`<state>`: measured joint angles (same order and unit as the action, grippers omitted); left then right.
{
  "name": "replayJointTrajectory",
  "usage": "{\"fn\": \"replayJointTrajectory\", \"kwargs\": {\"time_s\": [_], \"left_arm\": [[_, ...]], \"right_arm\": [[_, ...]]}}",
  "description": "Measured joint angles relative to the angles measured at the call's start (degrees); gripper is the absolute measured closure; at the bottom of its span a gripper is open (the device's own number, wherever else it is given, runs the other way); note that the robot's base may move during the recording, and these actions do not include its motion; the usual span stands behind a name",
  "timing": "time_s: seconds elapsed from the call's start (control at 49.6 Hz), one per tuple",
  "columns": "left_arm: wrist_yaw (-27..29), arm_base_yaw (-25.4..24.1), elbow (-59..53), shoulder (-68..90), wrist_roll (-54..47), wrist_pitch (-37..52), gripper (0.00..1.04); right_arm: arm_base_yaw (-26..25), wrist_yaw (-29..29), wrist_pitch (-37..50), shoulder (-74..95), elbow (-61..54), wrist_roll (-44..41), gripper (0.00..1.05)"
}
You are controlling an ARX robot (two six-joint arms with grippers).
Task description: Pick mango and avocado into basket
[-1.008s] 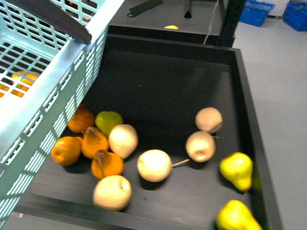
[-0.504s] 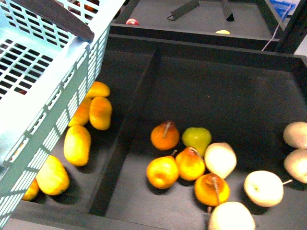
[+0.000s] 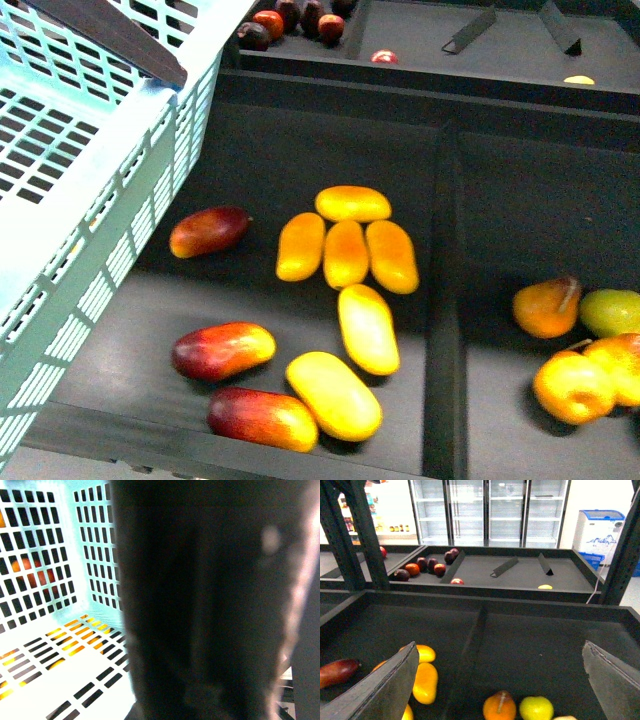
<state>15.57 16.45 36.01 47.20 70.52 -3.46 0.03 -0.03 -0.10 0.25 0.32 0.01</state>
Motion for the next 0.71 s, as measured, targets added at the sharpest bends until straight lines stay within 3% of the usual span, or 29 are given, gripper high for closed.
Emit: {"fn": "replayJointTrajectory", "kwargs": {"time_s": [0.706], "left_arm": [[0.0,0.0,0.0,0.0,0.0,0.0,0.99]], "right_arm": [[0.0,0.1,0.0,0.0,0.0,0.0,0.08]]}}
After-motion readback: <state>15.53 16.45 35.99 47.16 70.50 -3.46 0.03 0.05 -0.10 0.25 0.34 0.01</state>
